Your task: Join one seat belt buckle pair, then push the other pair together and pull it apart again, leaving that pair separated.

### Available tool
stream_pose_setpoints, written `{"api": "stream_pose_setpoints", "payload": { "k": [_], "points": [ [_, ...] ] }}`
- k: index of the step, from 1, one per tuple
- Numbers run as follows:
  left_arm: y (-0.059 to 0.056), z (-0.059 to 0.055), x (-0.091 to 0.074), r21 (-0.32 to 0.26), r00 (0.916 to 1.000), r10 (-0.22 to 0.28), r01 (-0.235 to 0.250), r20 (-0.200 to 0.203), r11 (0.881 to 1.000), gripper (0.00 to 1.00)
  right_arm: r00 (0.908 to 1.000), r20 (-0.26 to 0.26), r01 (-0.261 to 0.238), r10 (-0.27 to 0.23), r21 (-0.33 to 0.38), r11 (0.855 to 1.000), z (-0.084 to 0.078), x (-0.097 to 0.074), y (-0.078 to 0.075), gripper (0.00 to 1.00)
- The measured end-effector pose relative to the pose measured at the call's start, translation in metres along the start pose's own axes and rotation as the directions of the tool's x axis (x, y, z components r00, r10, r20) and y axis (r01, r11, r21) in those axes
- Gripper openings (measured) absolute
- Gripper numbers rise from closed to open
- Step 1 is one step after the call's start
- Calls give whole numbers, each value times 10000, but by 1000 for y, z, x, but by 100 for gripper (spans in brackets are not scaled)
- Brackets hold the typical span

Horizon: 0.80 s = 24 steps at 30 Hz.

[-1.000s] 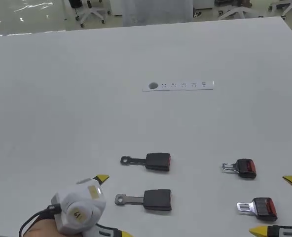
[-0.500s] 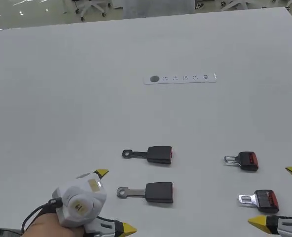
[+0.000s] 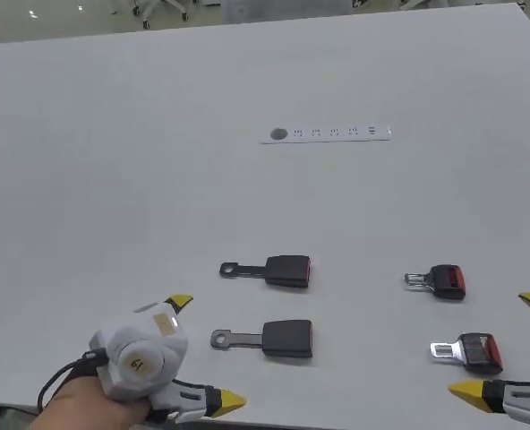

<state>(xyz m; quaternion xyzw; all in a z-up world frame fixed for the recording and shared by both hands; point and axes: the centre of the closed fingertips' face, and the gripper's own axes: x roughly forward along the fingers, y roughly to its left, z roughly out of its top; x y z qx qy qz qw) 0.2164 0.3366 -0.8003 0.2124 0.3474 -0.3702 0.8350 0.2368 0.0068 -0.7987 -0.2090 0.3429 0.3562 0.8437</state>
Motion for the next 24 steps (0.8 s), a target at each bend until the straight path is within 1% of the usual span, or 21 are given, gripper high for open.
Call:
{"api": "stream_pose_setpoints", "payload": {
  "k": [8,12,16,19,24],
  "points": [
    [2,-1,-2,-329,9999,72,-68,117,9994,100,10000,12,-18,18,87,10000,-2,0,1,99],
    [6,-1,-4,-466,9996,164,-154,210,9988,100,10000,23,-15,15,47,10000,-2,-1,3,99],
    [7,0,-4,-449,9995,218,-208,228,9988,100,10000,6,-31,31,-35,10000,-2,-2,3,99],
    [6,1,-4,-540,9995,210,-197,232,9983,99,10000,-34,-59,59,-41,10000,-1,-3,3,99],
    [7,2,-6,-466,9994,220,-208,259,9987,99,10000,-70,-31,30,-136,9999,-1,-5,2,97]
  ]
}}
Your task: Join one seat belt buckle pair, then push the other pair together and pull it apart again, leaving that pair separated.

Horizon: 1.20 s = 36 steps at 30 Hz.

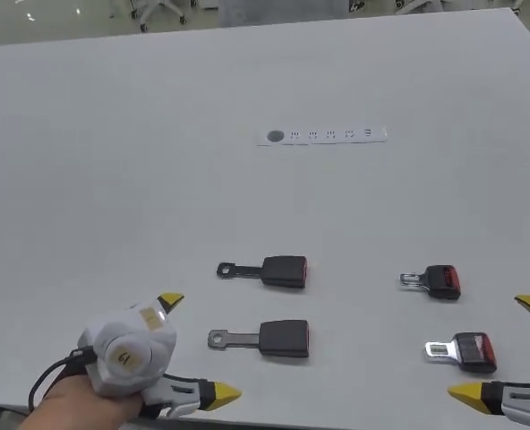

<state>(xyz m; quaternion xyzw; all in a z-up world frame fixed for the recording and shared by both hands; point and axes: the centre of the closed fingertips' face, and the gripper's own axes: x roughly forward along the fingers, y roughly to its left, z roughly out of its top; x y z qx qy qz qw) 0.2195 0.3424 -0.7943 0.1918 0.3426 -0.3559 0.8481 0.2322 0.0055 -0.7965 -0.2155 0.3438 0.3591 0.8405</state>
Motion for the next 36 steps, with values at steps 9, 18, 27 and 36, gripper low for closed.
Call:
{"api": "stream_pose_setpoints", "payload": {
  "k": [9,18,27,36],
  "points": [
    [-3,-1,-1,112,9999,-96,97,-87,9999,97,9997,-142,-190,188,-141,9997,-2,-1,3,86],
    [-13,0,4,749,9980,-564,583,-279,9955,91,9984,-335,-469,449,-617,9970,0,-1,6,76],
    [-7,-10,15,2154,9926,-689,892,-1002,9724,88,9918,-769,-1150,1025,-1819,9766,-9,11,8,67],
    [-19,-6,42,2118,9759,-1729,1984,-1330,9570,70,9757,-1492,-1994,1605,-3005,9327,-23,29,-2,58]
  ]
}}
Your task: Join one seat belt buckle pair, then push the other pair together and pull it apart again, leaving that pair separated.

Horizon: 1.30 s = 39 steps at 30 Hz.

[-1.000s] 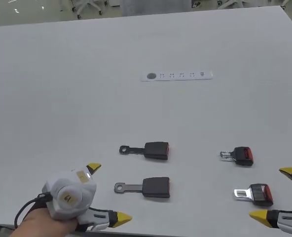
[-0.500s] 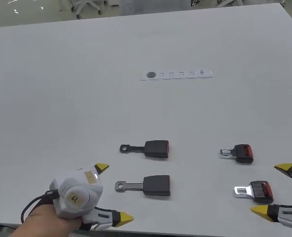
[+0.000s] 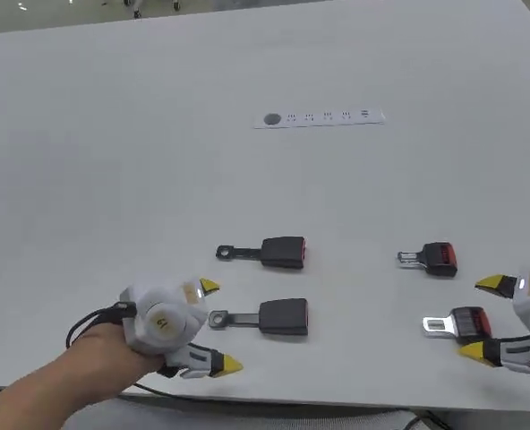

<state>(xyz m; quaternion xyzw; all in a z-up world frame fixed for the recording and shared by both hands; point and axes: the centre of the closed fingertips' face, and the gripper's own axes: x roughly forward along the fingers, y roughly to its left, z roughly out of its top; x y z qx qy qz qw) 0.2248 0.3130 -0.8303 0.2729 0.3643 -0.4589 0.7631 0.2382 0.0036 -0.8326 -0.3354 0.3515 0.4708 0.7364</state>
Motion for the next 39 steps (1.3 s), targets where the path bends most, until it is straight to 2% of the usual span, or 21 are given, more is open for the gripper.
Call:
{"api": "stream_pose_setpoints", "payload": {
  "k": [6,8,9,11,12,13,19,24,28,33,39],
  "points": [
    [-2,17,23,606,9984,-564,566,-64,9966,66,9977,-445,-515,505,-220,9984,-8,7,-5,52],
    [-2,21,27,802,9975,-710,713,-65,9942,60,9949,-596,-841,812,-474,9953,-9,8,-2,48],
    [-1,22,30,890,9972,-741,747,-101,9932,58,9951,-625,-801,769,-517,9954,-8,8,-3,46],
    [-2,20,37,1210,9947,-936,981,-423,9878,56,9922,-743,-1049,1001,-644,9924,-8,9,0,45],
    [-2,19,40,1609,9927,-1002,1098,-667,9808,56,9915,-798,-1090,1029,-764,9911,-8,10,0,45],
    [-3,19,42,1683,9913,-1068,1186,-772,9786,56,9906,-821,-1163,1098,-793,9900,-8,10,1,44],
    [-4,17,50,1898,9852,-1371,1548,-1029,9695,51,9805,-1137,-1697,1604,-773,9825,-14,12,7,38],
    [-5,19,52,1863,9829,-1563,1723,-975,9673,47,9760,-1318,-1841,1733,-744,9801,-20,15,5,37],
    [-9,22,54,2040,9783,-1781,1966,-1059,9590,38,9718,-1319,-2048,1956,-606,9769,-21,15,5,36],
    [-7,24,56,2075,9784,-1789,1971,-1033,9582,34,9717,-1065,-2159,2108,-382,9757,-21,17,1,35],
    [-9,24,57,2229,9745,-1863,2106,-1249,9518,33,9703,-1145,-2195,2130,-474,9745,-21,18,2,35]
  ]
}}
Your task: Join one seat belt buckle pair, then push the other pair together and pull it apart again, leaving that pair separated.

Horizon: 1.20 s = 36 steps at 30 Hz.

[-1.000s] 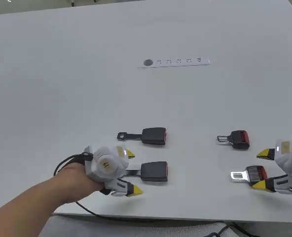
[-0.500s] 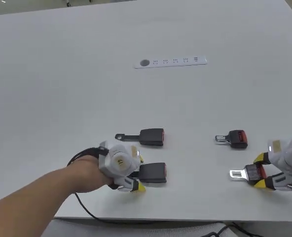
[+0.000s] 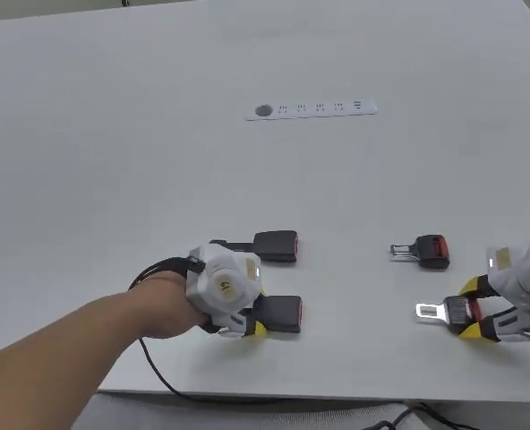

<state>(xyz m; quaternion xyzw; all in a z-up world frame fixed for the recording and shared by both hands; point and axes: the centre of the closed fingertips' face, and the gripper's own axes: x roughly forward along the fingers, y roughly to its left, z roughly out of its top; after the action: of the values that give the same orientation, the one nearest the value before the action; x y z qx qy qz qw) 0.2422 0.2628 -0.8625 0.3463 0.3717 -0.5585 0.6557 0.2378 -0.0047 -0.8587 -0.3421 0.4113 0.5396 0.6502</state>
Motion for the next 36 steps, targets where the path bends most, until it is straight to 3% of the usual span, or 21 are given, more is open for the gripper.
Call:
{"api": "stream_pose_setpoints", "payload": {
  "k": [12,19,26,29,36],
  "points": [
    [1,-1,0,-143,9999,49,-47,134,9999,32,9999,65,84,-84,79,9999,0,0,-1,35],
    [2,-1,0,-250,9999,103,-103,4,9996,32,9993,57,354,-356,391,9986,3,2,-3,35],
    [1,-2,0,-344,9999,132,-130,75,9993,32,9974,432,565,-581,372,9977,21,12,1,35],
    [1,-2,0,-358,9999,151,-149,69,9992,32,9933,700,892,-920,429,9951,29,16,-7,35],
    [1,-2,0,-370,9998,182,-181,29,9992,32,9885,1240,786,-861,638,9949,55,30,3,35]
  ]
}}
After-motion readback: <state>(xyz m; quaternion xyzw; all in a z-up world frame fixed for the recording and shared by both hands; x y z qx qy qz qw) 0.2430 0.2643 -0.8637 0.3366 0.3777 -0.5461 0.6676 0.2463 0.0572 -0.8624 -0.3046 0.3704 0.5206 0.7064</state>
